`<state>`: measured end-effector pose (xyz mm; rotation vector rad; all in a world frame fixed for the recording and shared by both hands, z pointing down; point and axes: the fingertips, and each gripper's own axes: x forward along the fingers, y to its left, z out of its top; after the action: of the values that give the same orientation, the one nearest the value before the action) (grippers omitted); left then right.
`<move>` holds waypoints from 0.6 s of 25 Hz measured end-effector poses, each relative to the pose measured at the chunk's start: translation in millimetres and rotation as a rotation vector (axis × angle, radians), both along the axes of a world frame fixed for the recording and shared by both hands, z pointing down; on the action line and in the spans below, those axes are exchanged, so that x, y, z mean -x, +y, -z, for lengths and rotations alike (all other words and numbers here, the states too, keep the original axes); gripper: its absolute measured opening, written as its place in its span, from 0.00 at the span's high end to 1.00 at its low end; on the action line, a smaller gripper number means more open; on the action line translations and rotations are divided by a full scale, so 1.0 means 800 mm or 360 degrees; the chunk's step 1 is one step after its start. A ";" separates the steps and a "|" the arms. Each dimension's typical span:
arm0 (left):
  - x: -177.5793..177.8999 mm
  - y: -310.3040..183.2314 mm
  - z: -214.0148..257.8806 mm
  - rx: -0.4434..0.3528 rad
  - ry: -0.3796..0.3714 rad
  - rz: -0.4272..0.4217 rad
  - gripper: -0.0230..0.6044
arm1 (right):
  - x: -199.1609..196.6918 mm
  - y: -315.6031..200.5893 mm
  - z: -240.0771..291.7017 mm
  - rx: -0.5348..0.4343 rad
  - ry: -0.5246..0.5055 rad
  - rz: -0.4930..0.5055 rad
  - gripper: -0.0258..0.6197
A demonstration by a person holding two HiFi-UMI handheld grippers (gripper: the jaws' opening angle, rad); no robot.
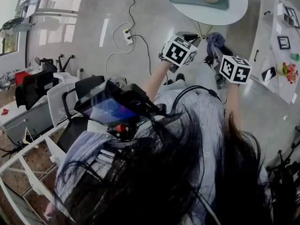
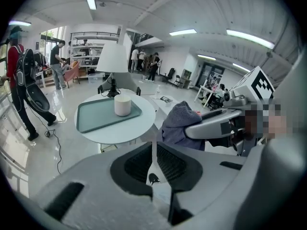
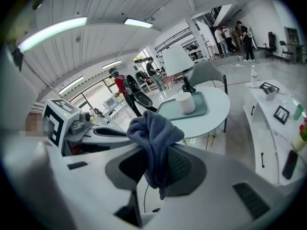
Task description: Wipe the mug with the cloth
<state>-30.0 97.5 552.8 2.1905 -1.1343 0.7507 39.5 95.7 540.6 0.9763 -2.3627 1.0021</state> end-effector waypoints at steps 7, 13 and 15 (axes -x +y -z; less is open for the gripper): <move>0.035 0.099 -0.001 -0.0029 0.0019 -0.0036 0.89 | 0.034 0.101 0.012 -0.0041 0.0008 -0.0062 0.81; 0.055 0.164 -0.001 -0.0063 0.0027 -0.0051 0.89 | 0.053 0.173 0.013 -0.0074 0.0045 -0.0059 0.81; 0.054 0.160 -0.001 -0.0066 0.0026 -0.0050 0.89 | 0.049 0.170 0.014 -0.0074 0.0050 -0.0069 0.81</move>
<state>-73.5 225.1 553.8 2.2498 -1.1191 0.7275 0.1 231.8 529.6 1.0569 -2.3581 0.9443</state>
